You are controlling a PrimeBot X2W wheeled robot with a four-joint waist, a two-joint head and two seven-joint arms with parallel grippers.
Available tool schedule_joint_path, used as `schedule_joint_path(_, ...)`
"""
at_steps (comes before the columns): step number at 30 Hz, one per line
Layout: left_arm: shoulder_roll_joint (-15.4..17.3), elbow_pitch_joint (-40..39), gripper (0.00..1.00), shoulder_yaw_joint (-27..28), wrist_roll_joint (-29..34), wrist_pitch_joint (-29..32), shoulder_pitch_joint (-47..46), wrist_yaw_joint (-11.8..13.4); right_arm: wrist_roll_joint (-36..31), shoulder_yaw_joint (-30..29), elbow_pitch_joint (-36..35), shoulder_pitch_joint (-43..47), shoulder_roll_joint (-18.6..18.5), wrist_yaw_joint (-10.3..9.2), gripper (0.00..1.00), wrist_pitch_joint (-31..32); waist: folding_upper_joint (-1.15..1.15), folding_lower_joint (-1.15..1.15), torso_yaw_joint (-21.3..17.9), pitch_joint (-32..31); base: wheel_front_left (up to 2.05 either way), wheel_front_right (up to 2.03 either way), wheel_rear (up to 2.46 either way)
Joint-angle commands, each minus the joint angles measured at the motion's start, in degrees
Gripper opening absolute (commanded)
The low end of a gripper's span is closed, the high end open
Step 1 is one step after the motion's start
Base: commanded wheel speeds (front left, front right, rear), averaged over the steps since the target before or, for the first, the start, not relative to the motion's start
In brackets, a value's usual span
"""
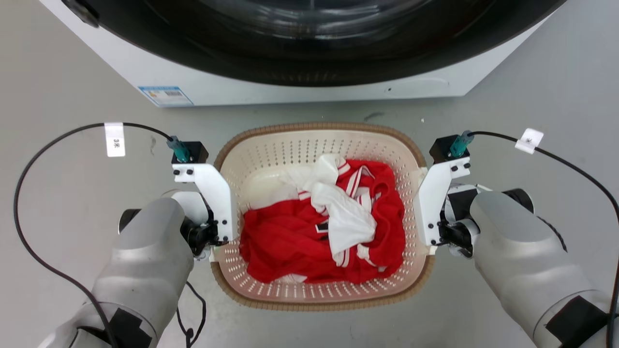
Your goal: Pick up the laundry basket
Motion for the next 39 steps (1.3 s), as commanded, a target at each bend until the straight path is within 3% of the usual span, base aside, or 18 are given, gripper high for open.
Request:
schedule_joint_path(1, -2.3, -0.8, 0.0, -0.3, -0.3, 0.3, 0.4, -0.8, 0.6, 0.4, -1.3, 0.6, 1.8, 0.78, 0.0, 0.2, 0.0, 0.0, 0.1, -1.8, 0.0, 0.0, 0.0)
schedule_joint_path(23, -3.9, 0.7, 0.0, -4.2, -3.7, 6.9, 7.9, -0.8, 8.0, 3.3, -1.2, 9.0, 1.7, 0.78, 0.0, 12.6, 0.0, 0.0, 0.3, -19.0, 0.0, 0.0, 0.0)
schedule_joint_path(39, -4.0, 0.1, 0.0, -6.6, -5.9, 10.0, 12.3, -0.8, 11.2, 5.3, -1.2, 10.3, 1.4, 0.78, 0.0, 22.4, 0.0, 0.0, 0.4, -26.2, 0.0, 0.0, 0.0)
